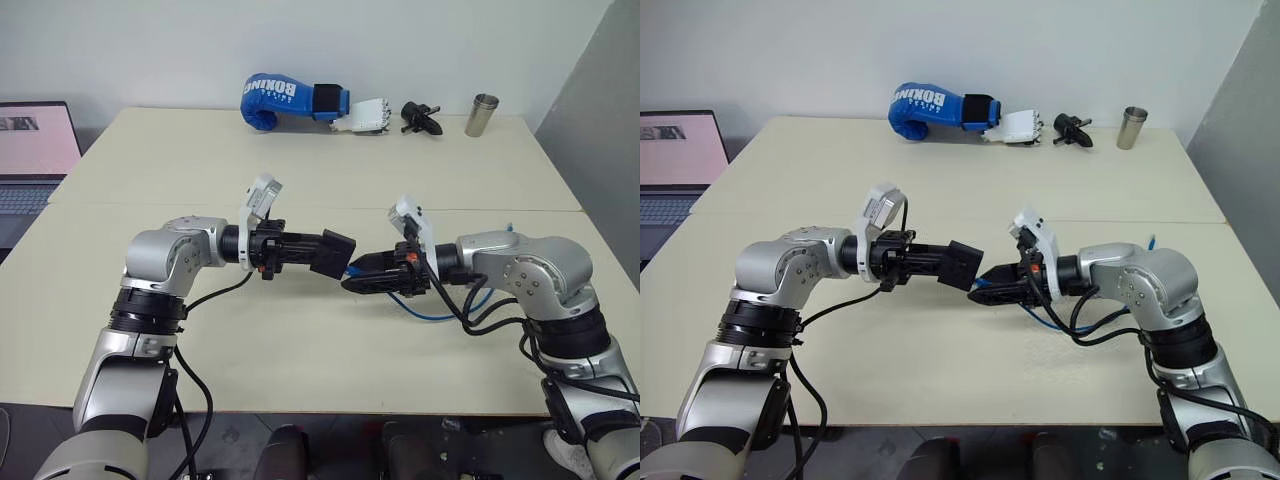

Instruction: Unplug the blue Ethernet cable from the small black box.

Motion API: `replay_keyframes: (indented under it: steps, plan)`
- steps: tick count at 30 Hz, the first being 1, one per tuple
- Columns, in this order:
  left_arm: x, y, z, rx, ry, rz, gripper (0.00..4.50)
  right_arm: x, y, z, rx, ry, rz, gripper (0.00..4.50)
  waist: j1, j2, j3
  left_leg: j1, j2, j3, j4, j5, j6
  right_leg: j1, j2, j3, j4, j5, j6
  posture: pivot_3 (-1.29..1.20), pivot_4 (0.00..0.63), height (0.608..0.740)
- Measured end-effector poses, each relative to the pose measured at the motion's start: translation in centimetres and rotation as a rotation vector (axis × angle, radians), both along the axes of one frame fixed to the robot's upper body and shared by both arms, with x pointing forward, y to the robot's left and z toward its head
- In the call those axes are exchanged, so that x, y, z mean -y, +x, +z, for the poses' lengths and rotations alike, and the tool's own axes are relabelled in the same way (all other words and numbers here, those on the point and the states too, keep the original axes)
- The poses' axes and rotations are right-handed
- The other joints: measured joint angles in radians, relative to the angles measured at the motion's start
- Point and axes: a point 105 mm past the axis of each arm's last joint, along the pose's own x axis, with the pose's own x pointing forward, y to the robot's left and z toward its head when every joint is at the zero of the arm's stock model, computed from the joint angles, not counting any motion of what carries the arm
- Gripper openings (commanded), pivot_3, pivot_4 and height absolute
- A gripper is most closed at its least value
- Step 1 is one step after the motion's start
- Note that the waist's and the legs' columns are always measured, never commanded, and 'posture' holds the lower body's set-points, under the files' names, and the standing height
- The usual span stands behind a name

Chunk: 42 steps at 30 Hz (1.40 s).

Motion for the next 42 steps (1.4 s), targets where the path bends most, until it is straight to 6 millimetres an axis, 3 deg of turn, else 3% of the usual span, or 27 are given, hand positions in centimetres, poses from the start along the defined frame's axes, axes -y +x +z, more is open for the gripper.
replay_keyframes:
  steps: [5,9,18,31,42]
  plan:
    - [0.1,-0.1,0.0,0.012,0.005,-0.007,0.80,0.0,0.3,0.1,-0.007,-0.003,-0.002,2.74,0.000,0.000,0.000,0.000,0.000,0.000,0.000,0.000,0.000,0.000,0.000,0.000,0.000,0.000,0.000,0.00,0.150,0.740]
    - [0.0,-0.3,-0.3,0.011,0.016,-0.018,0.80,0.3,0.4,-0.1,-0.029,-0.008,-0.006,2.05,0.000,0.000,0.000,0.000,0.000,0.000,0.000,0.000,0.000,0.000,0.000,0.000,0.000,0.000,0.000,0.00,0.150,0.740]
    - [-0.2,-0.4,-0.5,0.010,0.022,-0.017,0.80,0.7,0.1,0.1,-0.039,-0.013,0.029,0.05,0.000,0.000,0.000,0.000,0.000,0.000,0.000,0.000,0.000,0.000,0.000,0.000,0.000,0.000,0.000,0.00,0.150,0.740]
    - [0.0,-0.4,-0.7,0.004,0.026,-0.020,0.80,0.8,0.1,-0.1,-0.033,-0.034,0.028,0.02,0.000,0.000,0.000,0.000,0.000,0.000,0.000,0.000,0.000,-0.001,0.000,0.000,0.000,0.000,0.000,0.00,0.150,0.740]
    - [1.3,-1.2,-1.6,-0.022,0.052,-0.078,0.80,3.1,-1.3,-1.4,0.015,-0.061,0.029,0.02,0.001,-0.001,0.000,-0.001,0.000,0.000,0.000,0.000,0.000,-0.001,0.000,0.000,0.000,0.000,0.000,0.00,0.150,0.740]
